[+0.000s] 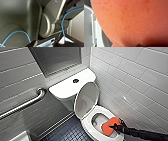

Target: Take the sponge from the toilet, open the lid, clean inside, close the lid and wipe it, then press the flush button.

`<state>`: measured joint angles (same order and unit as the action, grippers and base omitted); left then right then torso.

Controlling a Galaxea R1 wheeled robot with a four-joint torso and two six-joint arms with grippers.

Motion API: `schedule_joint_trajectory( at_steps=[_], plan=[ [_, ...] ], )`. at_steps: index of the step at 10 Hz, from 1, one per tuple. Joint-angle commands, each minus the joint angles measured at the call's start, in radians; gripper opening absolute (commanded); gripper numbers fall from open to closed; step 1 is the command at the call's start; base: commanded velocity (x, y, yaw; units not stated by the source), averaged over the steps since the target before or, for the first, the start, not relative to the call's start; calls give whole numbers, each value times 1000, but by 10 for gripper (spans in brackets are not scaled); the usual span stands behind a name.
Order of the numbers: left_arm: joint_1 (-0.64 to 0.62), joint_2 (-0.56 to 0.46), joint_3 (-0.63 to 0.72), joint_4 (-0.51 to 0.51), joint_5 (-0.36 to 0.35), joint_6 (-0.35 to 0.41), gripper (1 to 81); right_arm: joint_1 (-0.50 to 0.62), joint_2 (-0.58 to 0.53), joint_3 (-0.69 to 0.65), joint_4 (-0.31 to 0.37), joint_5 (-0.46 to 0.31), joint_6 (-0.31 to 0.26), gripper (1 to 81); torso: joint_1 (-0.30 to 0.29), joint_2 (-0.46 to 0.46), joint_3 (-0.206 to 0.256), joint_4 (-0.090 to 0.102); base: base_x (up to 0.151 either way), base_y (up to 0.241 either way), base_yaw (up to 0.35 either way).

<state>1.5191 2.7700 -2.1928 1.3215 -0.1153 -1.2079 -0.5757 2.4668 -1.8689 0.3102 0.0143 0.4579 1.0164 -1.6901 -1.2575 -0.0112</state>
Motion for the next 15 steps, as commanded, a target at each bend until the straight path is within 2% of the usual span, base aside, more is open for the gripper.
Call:
schedule_joint_trajectory(
  at_steps=[1, 5, 8, 12, 15],
  plan=[
    [43, -4, 11, 16, 22, 2, 811, 0, -136, 122, 26, 35, 13, 10, 0, 0, 0, 0, 0, 0, 0],
    [45, 4, 11, 18, 22, 4, 811, -154, -246, 254, 24, 151, 12, 10, 0, 0, 0, 0, 0, 0, 0],
    [45, 5, 16, 18, 20, 5, 811, -278, -225, 286, 20, 220, 4, 10, 0, 0, 0, 0, 0, 0, 0],
    [45, 7, 15, 18, 22, 5, 811, -344, -219, 363, 17, 234, -1, 10, 0, 0, 0, 0, 0, 0, 0],
    [45, 10, 16, 44, 20, 2, 811, -362, -263, 468, 12, 234, -15, 10, 0, 0, 0, 0, 0, 0, 0]
  ],
)
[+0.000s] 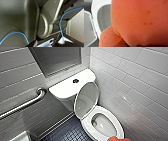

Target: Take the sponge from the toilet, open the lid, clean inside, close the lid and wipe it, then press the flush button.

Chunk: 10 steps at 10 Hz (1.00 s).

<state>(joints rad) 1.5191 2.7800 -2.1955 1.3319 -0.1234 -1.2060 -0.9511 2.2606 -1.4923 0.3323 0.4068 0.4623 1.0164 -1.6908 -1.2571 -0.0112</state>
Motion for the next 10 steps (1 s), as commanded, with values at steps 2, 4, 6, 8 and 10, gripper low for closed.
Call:
schedule_joint_trajectory(
  at_steps=[2, 4, 6, 8, 10],
  plan=[
    [45, -2, 14, 36, 4, 0, 811, 17, -89, 155, -12, -160, -43, 10, 0, 0, 0, 0, 0, 0, 0],
    [45, -5, 14, 36, 4, 0, 811, 80, -99, 161, -13, -210, -70, 10, 0, 0, 0, 0, 0, 0, 0],
    [43, -6, 14, 36, 4, 2, 811, 192, -86, 115, -21, -333, -82, 10, 0, 0, 0, 0, 0, 0, 0],
    [45, -6, 14, 35, 4, 0, 811, 315, -45, 48, -22, -463, -82, 10, 0, 0, 0, 0, 0, 0, 0],
    [42, -6, 14, 33, 4, 0, 811, 436, 5, -21, -22, -573, -82, 10, 0, 0, 0, 0, 0, 0, 0]
  ],
)
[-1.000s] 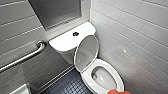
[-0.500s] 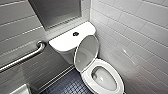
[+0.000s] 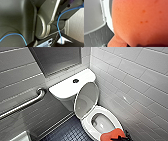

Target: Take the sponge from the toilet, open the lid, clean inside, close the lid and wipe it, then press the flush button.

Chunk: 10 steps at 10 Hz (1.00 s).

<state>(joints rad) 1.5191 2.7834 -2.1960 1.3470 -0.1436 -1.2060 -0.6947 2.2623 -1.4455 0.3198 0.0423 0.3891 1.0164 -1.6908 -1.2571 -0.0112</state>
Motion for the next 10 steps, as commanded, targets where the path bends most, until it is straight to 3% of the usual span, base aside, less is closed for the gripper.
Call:
schedule_joint_trajectory(
  at_steps=[1, 4, 10],
  plan=[
    [42, -10, 13, 17, 24, -1, 811, 233, 30, -102, -16, -257, -9, 10, 0, 0, 0, 0, 0, 0, 0],
    [40, -7, 1, 14, 24, -1, 811, 348, 125, -217, -16, -364, -3, 10, 0, 0, 0, 0, 0, 0, 0],
    [40, -5, -2, 14, 24, -1, 811, 462, 326, -393, -16, -444, 4, 10, 0, 0, 0, 0, 0, 0, 0]
  ],
)
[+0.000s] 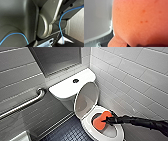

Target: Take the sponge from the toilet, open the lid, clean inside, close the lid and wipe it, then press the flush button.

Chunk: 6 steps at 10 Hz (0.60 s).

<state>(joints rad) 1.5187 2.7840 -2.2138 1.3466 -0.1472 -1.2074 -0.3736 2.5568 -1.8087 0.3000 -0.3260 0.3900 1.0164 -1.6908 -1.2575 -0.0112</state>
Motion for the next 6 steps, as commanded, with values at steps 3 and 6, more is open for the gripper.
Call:
schedule_joint_trajectory(
  at_steps=[3, 6],
  plan=[
    [41, -9, 16, 13, 28, -1, 811, 138, 114, -108, 4, -77, 3, 10, 0, 0, 0, 0, 0, 0, 0],
    [41, -9, 16, 14, 28, 0, 811, 132, 163, -154, 4, -77, 1, 10, 0, 0, 0, 23, 0, 0, 0]
  ],
)
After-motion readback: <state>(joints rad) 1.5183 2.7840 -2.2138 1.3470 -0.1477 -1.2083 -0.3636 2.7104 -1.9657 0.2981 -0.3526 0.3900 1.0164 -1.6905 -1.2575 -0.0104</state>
